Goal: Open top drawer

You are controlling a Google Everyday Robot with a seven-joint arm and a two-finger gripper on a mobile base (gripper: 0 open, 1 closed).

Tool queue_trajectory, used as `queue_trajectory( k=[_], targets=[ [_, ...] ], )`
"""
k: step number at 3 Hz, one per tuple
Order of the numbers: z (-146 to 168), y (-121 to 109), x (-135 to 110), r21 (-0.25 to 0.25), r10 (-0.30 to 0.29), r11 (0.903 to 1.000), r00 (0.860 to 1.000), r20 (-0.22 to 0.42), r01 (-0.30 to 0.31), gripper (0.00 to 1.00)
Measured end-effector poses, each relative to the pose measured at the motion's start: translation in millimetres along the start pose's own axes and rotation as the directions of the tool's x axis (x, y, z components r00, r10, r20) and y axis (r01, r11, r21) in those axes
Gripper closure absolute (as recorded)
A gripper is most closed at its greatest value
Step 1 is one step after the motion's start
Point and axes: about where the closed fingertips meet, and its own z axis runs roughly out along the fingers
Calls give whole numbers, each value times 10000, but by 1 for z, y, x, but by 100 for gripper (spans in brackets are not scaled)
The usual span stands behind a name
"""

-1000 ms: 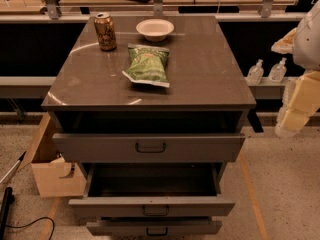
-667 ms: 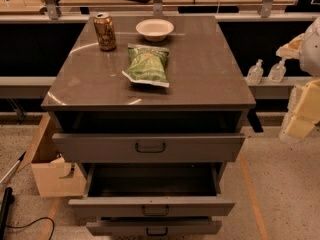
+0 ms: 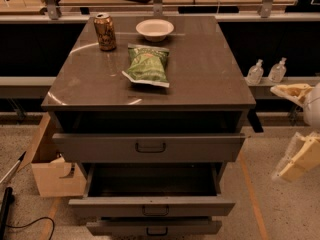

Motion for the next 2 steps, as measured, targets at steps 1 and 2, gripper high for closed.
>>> queue_trajectory(
  k=[1, 2],
  targets=[
    [37, 14, 0, -204, -372, 9990, 9911, 1282, 401, 0],
    [38, 16, -4, -168, -725, 9970, 9870, 1433, 757, 0]
  ],
)
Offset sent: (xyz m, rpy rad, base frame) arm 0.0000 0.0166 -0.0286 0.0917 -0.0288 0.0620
